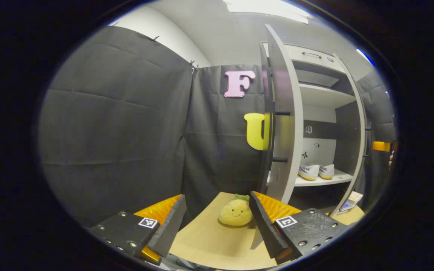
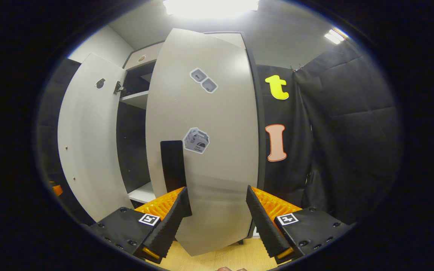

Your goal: Grab one shoe with the right hand and put it into the shoe cabinet, grab the other shoe with the left hand and put it into the shoe cabinet; then close the right door with the right hand and the left door with the left hand.

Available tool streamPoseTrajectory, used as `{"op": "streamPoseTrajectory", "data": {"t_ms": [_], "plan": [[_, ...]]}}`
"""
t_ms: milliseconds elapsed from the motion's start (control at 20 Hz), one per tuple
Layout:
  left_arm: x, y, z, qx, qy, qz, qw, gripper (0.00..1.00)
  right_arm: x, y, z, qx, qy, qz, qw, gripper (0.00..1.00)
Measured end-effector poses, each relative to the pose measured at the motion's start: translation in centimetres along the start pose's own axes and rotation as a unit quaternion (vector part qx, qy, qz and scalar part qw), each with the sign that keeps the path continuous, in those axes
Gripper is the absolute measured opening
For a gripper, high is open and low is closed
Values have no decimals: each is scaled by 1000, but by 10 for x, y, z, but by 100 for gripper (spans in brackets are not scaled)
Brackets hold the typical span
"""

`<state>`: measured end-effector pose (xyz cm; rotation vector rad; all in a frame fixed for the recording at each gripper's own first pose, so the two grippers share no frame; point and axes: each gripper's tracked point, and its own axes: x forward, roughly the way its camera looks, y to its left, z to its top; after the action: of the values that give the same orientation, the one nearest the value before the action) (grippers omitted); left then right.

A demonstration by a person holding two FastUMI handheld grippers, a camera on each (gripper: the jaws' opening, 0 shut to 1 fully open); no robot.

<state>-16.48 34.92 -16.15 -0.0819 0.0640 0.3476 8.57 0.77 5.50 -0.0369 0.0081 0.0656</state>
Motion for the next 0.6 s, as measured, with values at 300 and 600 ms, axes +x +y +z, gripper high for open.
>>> {"op": "streamPoseTrajectory", "data": {"t_ms": [300, 600], "plan": [[52, -6, 21, -18, -7, -44, 999, 96, -20, -32, 4, 12, -9, -62, 998, 92], [99, -23, 39, -12, 2, -98, 995, 96, -46, -64, -14, 24, 6, -108, 994, 95]]}}
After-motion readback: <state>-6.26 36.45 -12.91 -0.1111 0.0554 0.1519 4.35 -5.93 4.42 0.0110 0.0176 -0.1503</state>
